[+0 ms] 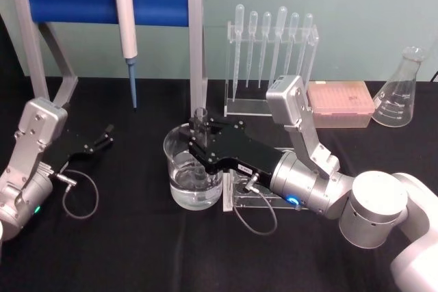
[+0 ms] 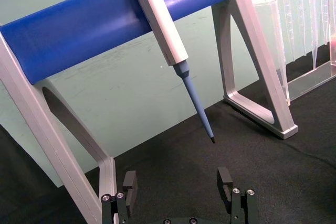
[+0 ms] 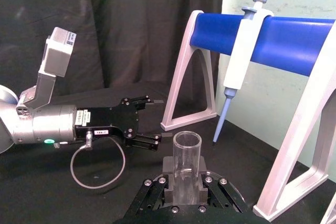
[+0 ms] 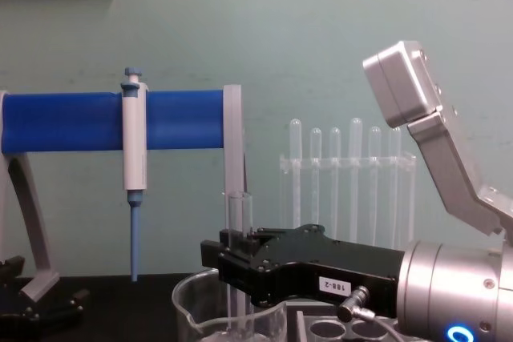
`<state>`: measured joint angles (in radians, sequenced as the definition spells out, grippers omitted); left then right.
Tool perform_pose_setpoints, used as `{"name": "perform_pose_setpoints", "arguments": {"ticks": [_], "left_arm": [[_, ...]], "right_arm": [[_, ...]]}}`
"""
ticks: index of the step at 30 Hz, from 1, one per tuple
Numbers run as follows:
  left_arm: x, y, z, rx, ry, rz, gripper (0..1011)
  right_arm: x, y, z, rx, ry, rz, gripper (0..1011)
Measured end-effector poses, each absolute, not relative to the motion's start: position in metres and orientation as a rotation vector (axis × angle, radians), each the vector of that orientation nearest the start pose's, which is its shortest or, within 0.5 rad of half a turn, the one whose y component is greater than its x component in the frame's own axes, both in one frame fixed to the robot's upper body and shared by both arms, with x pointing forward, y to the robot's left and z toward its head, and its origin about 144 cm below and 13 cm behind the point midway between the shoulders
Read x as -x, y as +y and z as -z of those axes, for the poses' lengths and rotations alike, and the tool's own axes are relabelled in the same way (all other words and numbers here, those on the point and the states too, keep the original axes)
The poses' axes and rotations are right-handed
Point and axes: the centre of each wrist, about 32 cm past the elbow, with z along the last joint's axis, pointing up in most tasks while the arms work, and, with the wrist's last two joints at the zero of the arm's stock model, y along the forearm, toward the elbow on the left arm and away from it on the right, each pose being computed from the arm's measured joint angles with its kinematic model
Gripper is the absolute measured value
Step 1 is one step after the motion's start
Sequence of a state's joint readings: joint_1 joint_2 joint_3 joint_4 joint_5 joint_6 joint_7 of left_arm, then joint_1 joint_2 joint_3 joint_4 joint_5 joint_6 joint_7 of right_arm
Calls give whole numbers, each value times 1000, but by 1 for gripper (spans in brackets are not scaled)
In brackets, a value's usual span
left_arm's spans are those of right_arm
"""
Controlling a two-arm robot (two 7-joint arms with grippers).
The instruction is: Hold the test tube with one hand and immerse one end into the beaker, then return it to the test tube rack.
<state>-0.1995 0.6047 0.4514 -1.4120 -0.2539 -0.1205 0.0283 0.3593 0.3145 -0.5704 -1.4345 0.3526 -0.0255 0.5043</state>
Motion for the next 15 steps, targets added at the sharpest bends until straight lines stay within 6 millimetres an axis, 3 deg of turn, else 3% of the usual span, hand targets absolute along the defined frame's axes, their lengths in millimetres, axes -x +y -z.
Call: {"name": "perform_pose_setpoints", "arguments": {"ticks": [15], "left_arm": [[-489, 310, -1140, -304, -285, -1248, 1000]], "right_arm": [[-520, -167, -1183, 38, -102, 581, 239]]}}
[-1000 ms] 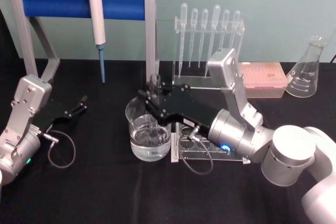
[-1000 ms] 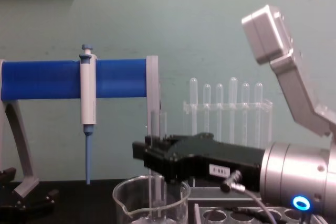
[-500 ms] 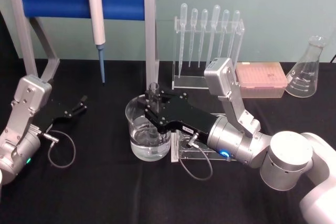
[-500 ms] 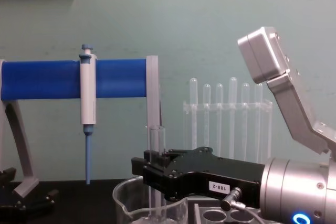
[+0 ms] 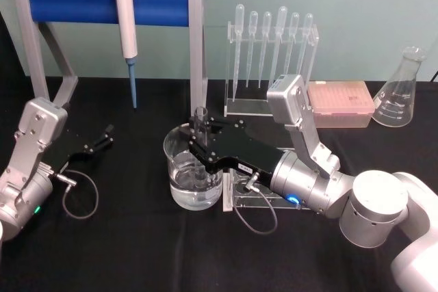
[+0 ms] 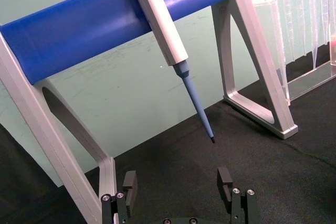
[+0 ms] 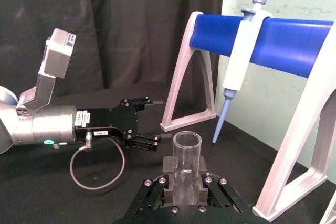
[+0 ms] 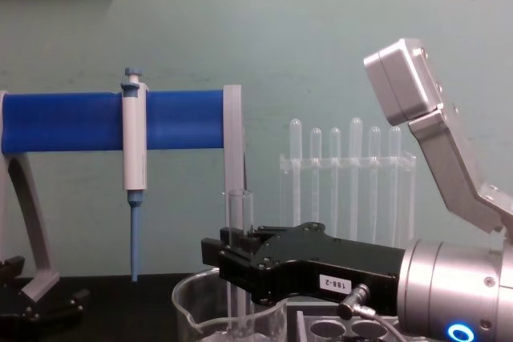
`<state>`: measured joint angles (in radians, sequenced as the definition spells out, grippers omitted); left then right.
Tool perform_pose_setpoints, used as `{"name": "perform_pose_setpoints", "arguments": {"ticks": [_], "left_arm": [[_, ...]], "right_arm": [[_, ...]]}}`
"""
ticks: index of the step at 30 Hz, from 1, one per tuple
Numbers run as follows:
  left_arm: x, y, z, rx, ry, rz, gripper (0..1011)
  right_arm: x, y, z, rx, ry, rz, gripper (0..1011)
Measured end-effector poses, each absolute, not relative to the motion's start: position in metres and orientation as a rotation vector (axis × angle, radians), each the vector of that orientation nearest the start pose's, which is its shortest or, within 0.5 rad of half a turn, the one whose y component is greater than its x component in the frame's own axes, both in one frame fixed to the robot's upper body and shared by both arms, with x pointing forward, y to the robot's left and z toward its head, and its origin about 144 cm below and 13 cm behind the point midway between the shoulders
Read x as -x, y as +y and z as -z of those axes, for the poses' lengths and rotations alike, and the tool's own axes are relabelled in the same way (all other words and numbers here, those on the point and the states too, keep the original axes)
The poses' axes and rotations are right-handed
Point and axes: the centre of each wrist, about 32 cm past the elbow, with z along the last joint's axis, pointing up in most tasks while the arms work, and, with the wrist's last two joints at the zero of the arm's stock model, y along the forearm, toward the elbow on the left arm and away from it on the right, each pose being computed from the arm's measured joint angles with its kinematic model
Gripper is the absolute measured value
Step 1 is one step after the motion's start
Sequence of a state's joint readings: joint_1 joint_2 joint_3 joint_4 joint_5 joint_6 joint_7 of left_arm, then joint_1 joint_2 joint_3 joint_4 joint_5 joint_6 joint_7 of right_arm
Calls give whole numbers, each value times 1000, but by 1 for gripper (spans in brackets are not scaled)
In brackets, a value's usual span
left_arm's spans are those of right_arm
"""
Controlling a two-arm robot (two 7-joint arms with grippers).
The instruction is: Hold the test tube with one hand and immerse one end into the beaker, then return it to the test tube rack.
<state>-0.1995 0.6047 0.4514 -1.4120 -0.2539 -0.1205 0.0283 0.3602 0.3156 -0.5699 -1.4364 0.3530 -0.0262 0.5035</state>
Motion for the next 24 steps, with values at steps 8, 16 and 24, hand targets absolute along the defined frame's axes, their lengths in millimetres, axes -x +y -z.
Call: {"name": "perform_pose_setpoints", "arguments": {"ticks": [8, 16, 24], "left_arm": [[-489, 310, -1140, -304, -285, -1248, 1000], [-489, 310, -1140, -304, -285, -1248, 1000], [-489, 310, -1140, -304, -285, -1248, 1000]], "right_arm": [[-520, -167, -1183, 37, -102, 581, 241], [-520, -167, -1183, 37, -102, 581, 241], [-520, -167, -1183, 37, -102, 582, 239]]}}
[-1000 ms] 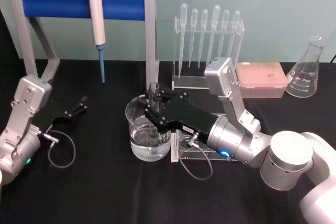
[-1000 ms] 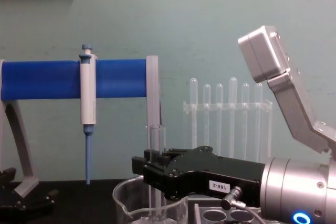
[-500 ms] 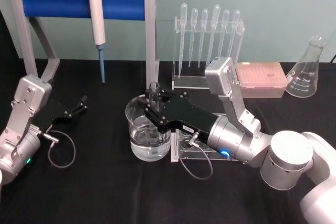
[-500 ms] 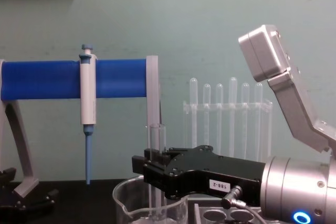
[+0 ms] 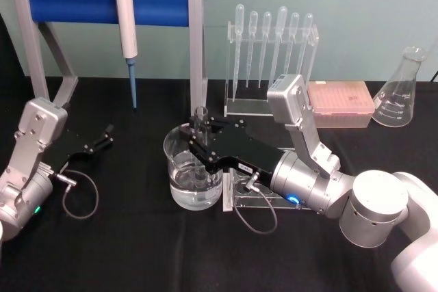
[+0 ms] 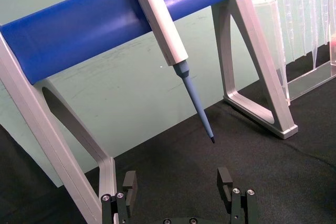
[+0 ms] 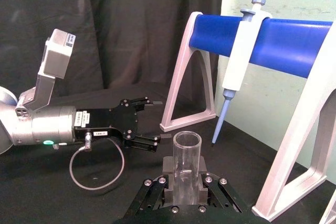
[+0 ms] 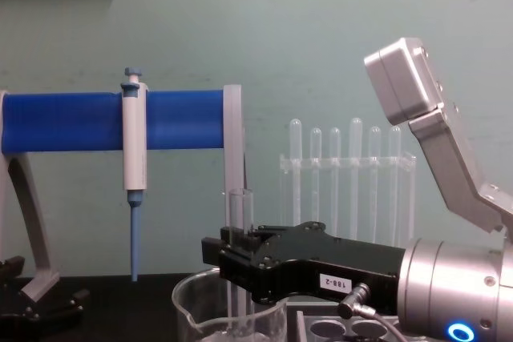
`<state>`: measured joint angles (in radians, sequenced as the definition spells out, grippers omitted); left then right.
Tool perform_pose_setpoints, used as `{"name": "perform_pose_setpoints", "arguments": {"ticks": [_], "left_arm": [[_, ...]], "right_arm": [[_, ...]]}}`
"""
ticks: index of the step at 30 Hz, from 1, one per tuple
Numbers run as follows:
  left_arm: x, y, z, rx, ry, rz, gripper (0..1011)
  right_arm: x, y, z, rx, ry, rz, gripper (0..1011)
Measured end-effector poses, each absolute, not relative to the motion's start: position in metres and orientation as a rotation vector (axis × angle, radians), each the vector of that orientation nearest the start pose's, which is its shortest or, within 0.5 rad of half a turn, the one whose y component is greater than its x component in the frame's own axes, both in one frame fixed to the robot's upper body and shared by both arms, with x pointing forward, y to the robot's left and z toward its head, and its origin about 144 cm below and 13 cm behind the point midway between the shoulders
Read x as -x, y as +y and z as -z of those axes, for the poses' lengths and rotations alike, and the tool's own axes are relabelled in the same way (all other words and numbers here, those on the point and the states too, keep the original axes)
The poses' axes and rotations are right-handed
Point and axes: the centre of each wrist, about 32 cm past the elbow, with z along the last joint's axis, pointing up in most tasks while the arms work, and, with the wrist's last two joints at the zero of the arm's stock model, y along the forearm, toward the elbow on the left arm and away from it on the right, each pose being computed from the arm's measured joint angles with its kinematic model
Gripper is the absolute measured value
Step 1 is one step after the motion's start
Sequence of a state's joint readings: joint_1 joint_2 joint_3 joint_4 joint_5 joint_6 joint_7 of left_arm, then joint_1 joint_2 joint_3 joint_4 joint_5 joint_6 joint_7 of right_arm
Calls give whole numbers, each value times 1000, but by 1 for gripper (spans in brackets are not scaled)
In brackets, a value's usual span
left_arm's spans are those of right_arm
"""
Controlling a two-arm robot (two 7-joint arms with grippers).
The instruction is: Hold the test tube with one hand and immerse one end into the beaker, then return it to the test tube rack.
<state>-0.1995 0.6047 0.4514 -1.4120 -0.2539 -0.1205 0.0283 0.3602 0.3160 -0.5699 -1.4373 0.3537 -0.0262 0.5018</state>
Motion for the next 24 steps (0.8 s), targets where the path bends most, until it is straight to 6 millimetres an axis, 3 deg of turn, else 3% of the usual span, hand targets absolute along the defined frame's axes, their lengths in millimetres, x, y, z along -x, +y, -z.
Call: {"name": "perform_pose_setpoints", "arguments": {"ticks": [24], "left_arm": [[-489, 310, -1140, -305, -285, -1248, 1000]], "right_arm": [[-520, -167, -1183, 37, -102, 582, 239]]}}
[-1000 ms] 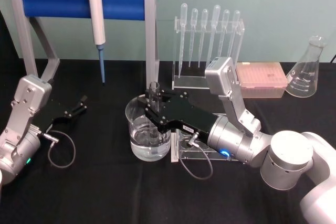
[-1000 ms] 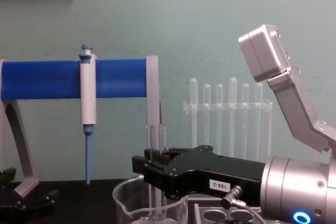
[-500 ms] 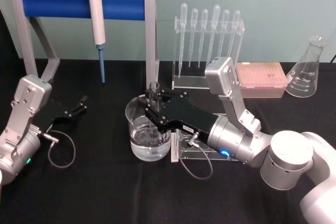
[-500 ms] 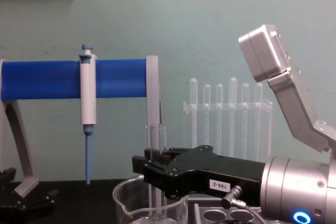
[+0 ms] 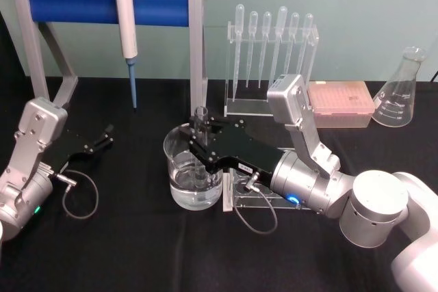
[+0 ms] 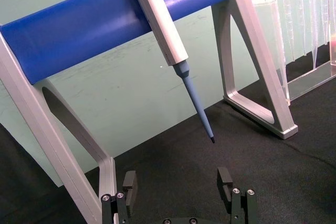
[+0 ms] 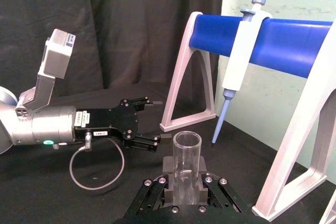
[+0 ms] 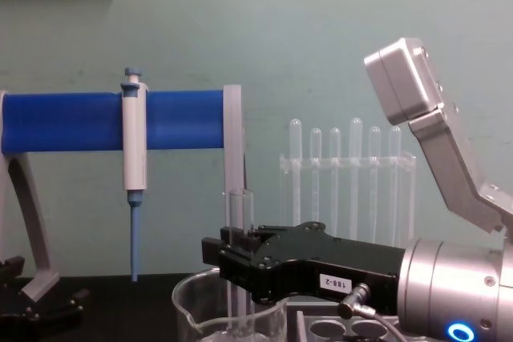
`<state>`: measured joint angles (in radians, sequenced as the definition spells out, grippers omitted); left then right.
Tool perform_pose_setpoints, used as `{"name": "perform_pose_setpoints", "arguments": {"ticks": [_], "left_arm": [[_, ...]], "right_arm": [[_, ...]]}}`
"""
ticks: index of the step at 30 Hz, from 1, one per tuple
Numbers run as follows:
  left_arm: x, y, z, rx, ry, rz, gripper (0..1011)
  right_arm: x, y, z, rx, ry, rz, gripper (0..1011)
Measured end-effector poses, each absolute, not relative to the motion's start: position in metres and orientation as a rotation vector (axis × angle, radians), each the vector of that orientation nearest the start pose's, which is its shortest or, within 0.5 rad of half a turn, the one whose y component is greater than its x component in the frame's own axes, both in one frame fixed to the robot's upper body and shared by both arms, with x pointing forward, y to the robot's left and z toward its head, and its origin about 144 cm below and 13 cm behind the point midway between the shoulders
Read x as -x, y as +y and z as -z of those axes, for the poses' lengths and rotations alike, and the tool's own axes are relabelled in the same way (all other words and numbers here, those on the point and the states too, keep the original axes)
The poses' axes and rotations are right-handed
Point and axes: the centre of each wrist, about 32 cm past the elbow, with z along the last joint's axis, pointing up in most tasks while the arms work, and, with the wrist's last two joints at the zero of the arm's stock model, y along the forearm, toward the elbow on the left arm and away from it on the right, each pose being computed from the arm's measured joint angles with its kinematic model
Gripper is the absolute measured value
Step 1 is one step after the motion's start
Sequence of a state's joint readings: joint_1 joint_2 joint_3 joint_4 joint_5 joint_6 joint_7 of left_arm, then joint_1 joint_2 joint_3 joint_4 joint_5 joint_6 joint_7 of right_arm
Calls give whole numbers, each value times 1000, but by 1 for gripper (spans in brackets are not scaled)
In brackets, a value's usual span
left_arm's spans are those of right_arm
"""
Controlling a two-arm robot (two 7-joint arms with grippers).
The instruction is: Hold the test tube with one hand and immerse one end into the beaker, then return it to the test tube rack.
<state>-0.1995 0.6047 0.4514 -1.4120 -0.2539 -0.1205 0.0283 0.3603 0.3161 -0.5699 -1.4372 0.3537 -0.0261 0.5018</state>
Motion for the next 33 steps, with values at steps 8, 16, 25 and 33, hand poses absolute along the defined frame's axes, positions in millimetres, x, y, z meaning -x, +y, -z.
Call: {"name": "perform_pose_setpoints", "arguments": {"ticks": [8, 16, 25, 33], "left_arm": [[-489, 310, -1140, -304, -285, -1248, 1000], [-489, 310, -1140, -304, -285, -1248, 1000], [-489, 310, -1140, -304, -285, -1248, 1000], [-489, 310, -1140, -304, -285, -1248, 1000]], "right_arm": [[-520, -167, -1183, 37, -102, 582, 241], [-520, -167, -1183, 37, -102, 582, 239], [-520, -167, -1183, 37, -102, 582, 239], [-520, -167, -1183, 37, -102, 582, 241]]}}
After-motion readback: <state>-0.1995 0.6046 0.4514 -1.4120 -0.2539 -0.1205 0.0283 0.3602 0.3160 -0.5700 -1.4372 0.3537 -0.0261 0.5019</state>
